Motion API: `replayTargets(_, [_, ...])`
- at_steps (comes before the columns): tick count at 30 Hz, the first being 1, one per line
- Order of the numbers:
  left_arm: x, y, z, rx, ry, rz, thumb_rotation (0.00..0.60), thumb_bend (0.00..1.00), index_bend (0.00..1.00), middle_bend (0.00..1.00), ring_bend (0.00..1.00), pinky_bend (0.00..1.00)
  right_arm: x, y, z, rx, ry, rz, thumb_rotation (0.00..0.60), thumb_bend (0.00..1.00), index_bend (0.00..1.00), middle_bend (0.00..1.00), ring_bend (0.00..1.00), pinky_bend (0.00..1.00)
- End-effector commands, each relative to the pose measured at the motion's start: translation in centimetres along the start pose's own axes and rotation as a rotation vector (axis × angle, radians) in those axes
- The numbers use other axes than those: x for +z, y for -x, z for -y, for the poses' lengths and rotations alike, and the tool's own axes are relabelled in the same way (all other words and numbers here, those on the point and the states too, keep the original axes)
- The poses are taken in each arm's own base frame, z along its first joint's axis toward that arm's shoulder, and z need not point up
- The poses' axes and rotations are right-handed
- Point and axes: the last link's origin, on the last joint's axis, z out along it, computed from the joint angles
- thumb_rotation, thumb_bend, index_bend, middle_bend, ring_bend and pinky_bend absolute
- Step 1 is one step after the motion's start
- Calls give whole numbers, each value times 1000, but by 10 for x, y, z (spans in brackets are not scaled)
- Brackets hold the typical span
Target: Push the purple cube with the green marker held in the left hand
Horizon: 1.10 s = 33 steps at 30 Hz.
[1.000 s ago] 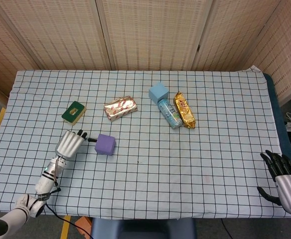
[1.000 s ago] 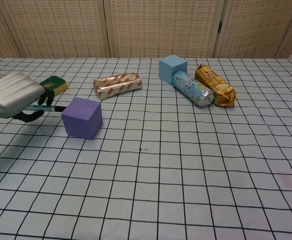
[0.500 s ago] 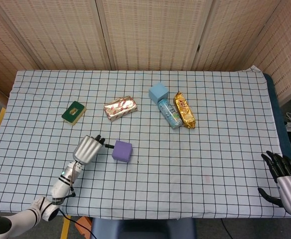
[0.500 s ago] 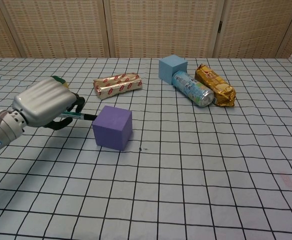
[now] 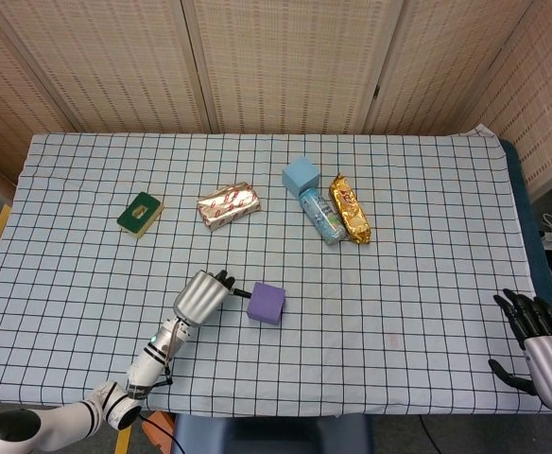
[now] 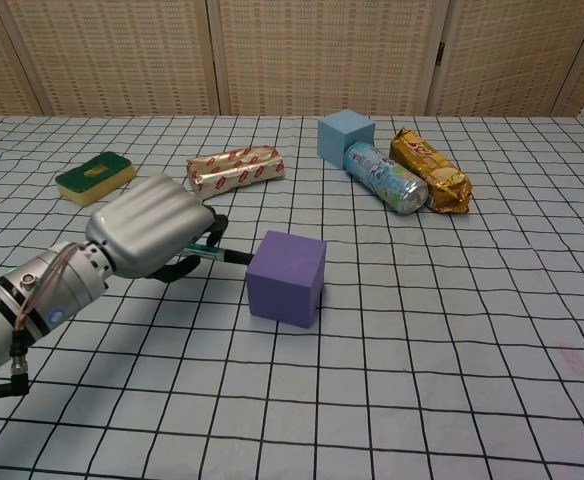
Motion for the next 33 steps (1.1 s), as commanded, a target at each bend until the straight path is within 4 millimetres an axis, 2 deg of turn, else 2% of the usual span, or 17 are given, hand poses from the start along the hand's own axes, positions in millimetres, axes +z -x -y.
replayTargets(1, [5, -6, -11, -23, 12, -8, 600, 608, 853, 864, 812, 1000, 1, 1, -1, 4, 4, 11, 600, 127, 0, 0, 0, 0])
replayTargets(18, [19, -30, -66, -19, 101, -33, 600, 608, 853, 865, 812, 1000, -4, -5, -4, 28, 3, 5, 600, 127, 0, 0, 0, 0])
replayTargets(25, [15, -47, -88, -11, 121, -67, 600, 607, 853, 865, 815, 1000, -10, -12, -5, 48, -11, -11, 600, 127, 0, 0, 0, 0])
replayTargets(29, [11, -52, -91, -8, 116, -75, 600, 608, 852, 864, 815, 1000, -12, -12, -5, 50, -21, -13, 600, 127, 0, 0, 0, 0])
replayTargets(33, [5, -53, -77, 4, 77, -77, 600, 606, 844, 863, 815, 1000, -13, -11, -3, 49, -30, -13, 600, 127, 0, 0, 0, 0])
